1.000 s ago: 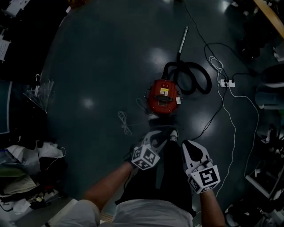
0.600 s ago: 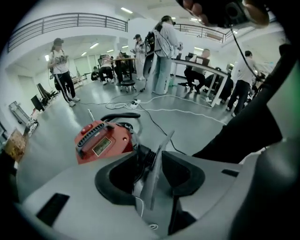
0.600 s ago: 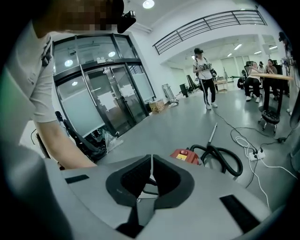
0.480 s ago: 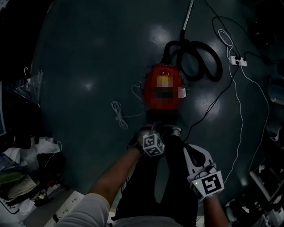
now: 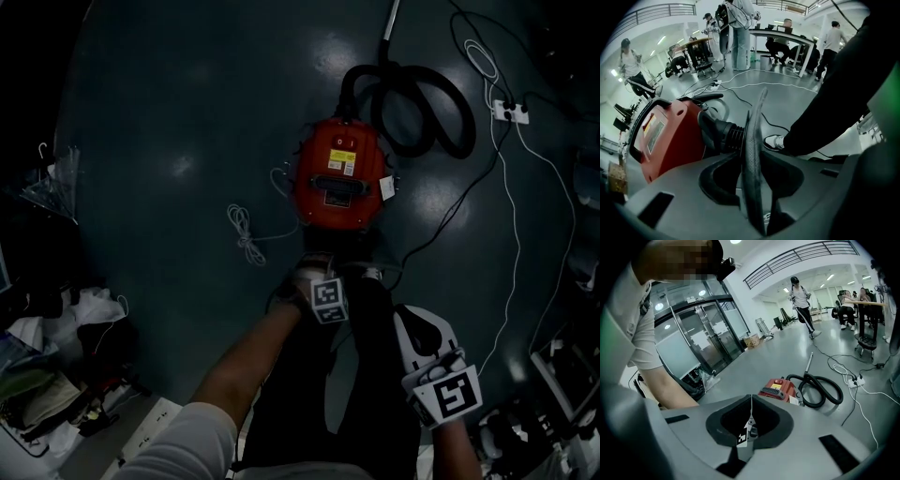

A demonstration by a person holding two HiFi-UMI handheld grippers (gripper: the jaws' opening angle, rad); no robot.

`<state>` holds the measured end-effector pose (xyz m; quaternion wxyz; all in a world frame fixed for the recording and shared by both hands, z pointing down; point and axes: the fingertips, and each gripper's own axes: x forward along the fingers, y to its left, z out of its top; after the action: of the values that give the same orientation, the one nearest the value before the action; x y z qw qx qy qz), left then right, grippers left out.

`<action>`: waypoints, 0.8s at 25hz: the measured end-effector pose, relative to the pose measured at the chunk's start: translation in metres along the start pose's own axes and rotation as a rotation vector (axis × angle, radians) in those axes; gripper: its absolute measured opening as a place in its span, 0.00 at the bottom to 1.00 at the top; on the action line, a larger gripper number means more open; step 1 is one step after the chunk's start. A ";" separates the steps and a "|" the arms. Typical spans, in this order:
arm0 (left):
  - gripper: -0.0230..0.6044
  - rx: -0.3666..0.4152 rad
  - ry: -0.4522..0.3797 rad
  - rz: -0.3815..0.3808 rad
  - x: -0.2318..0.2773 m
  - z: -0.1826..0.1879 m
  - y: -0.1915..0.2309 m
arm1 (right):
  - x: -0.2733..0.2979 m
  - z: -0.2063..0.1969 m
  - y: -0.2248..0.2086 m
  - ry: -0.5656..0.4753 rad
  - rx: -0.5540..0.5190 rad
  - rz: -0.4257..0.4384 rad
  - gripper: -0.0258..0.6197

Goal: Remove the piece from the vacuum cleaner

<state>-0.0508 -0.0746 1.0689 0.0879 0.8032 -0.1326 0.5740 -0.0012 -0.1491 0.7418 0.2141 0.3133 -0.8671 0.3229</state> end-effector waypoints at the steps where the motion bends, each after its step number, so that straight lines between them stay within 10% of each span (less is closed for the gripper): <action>1: 0.21 0.001 0.002 0.009 0.000 -0.001 0.001 | -0.001 -0.003 -0.001 0.004 0.003 -0.005 0.07; 14: 0.08 0.035 0.023 -0.094 0.000 -0.001 -0.016 | -0.002 -0.011 0.007 0.025 0.013 0.010 0.07; 20: 0.08 0.109 0.029 -0.329 0.000 -0.001 -0.051 | -0.003 -0.015 0.008 0.018 0.011 0.007 0.07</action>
<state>-0.0360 -0.0256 1.0700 0.1385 0.8093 0.0333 0.5699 -0.0019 -0.1330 0.7472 0.2189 0.3083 -0.8644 0.3315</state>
